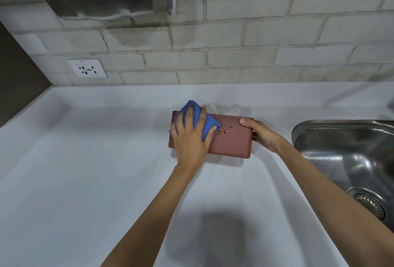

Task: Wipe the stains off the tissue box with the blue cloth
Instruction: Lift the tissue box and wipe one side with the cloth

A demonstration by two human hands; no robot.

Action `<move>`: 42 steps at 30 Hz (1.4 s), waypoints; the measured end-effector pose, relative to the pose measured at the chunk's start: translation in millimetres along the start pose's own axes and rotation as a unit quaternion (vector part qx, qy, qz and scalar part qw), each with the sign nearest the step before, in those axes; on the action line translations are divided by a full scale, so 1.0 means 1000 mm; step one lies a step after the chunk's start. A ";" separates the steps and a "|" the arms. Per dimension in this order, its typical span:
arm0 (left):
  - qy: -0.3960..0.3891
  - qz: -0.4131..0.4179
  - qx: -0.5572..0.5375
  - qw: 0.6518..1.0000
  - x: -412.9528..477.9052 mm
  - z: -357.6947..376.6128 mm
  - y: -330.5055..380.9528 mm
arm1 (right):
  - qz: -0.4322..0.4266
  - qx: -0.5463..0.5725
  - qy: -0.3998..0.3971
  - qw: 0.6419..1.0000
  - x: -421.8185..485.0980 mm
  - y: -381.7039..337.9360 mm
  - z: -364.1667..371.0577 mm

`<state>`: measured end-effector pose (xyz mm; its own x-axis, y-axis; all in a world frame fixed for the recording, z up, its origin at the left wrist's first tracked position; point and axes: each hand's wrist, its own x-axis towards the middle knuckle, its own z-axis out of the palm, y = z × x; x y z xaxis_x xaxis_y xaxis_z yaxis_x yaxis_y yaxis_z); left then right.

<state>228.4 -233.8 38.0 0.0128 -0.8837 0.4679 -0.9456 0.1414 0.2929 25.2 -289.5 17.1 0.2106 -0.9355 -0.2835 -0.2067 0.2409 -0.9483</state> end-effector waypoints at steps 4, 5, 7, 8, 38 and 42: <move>-0.004 0.074 0.041 0.996 -0.028 0.009 -0.001 | -0.003 -0.001 0.004 1.000 -0.002 0.001 -0.002; 0.002 0.096 0.053 0.994 -0.037 0.010 -0.009 | -0.004 -0.004 -0.001 1.000 -0.003 0.001 -0.002; 0.017 0.110 0.072 0.991 -0.047 0.009 -0.024 | -0.006 -0.008 -0.009 1.000 -0.004 0.000 -0.002; 0.027 0.099 0.072 0.992 -0.046 0.008 -0.028 | -0.007 -0.008 -0.011 1.000 -0.004 0.000 -0.002; 0.046 0.050 0.013 0.998 -0.034 0.017 0.012 | -0.007 0.001 -0.004 1.000 0.001 0.001 0.000; 0.048 0.053 0.011 0.997 -0.024 0.021 0.048 | -0.009 0.008 0.002 1.000 0.003 0.004 -0.001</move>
<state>175.7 -215.6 23.2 -0.0582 -0.8170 0.5737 -0.9503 0.2214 0.2190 24.3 -291.7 12.6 0.2095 -0.9410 -0.2656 -0.1874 0.2279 -0.9555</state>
